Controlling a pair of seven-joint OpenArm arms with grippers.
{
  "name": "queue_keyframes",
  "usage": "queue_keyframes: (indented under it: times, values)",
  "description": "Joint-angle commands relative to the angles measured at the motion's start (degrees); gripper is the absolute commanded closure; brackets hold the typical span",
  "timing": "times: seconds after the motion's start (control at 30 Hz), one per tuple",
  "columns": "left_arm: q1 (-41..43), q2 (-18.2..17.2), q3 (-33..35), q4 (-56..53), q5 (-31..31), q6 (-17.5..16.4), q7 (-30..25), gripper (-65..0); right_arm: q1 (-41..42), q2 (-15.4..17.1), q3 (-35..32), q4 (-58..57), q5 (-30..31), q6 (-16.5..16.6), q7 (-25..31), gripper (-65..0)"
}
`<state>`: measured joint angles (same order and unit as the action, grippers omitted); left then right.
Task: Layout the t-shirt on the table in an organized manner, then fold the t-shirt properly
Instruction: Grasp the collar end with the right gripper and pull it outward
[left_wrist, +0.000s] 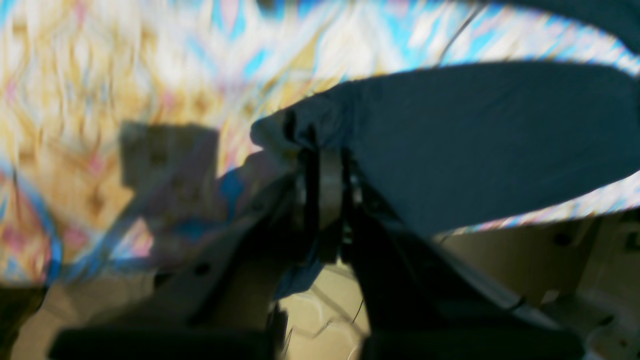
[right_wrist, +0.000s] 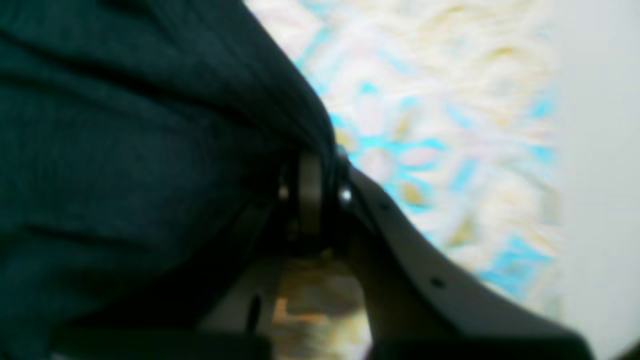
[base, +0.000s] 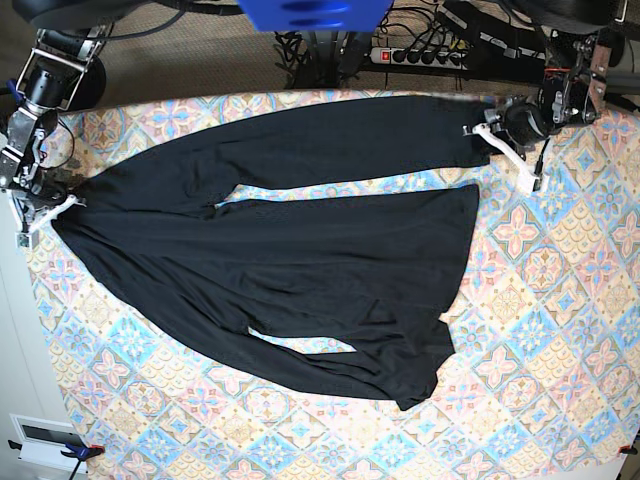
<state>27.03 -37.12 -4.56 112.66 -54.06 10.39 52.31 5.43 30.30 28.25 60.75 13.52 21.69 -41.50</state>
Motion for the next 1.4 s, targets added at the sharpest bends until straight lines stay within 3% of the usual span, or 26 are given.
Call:
queue_keyframes:
  times: [0.0,0.1,0.23,0.33,0.5,0.7,0.87,1.2,1.37]
  values:
    - [-0.3,-0.1,-0.4,0.8,-0.4,-0.4,-0.3,0.0,0.9,1.7,0.9,1.0,0.2,-0.3,1.6,0.0]
    - [-1.4,1.7,-0.3,0.8,-0.4,-0.4,0.1,0.0,0.7,1.7,-1.0,1.4,0.1,-0.2,1.9,-2.8]
    - [-2.2,3.6,-0.2,0.7,-0.3,-0.4,0.1,0.0,0.6,1.7,-5.2,6.5,0.1,-0.2,1.7,-13.3]
    - [-2.2,4.7,-0.2,0.6,-0.2,-0.4,0.1,0.0,-0.1,1.7,-6.8,9.3,0.1,-0.2,-0.7,-17.8]
    - [-3.6,5.7,2.2,0.6,-0.2,-0.4,0.1,0.0,-6.1,1.4,-7.3,16.2,0.1,-0.2,-1.5,-17.9]
    - [-4.0,5.4,5.5,0.6,0.6,-0.4,0.1,0.0,-12.1,-3.3,-7.5,27.5,0.1,-0.2,-1.6,-17.9]
    - [-4.1,5.7,5.5,0.6,4.1,-0.4,0.1,0.0,-15.3,-3.9,-14.2,34.3,0.1,-0.1,-1.6,-17.9]
    - [-4.1,5.7,5.6,0.6,4.4,-0.4,0.1,0.0,-14.2,-4.0,-22.5,31.6,0.1,-0.1,-2.0,-17.9]
    - [-4.2,5.5,5.3,0.6,4.4,-0.4,-0.1,0.0,-10.8,-4.0,-28.6,27.4,0.1,-0.1,-6.2,-17.9]
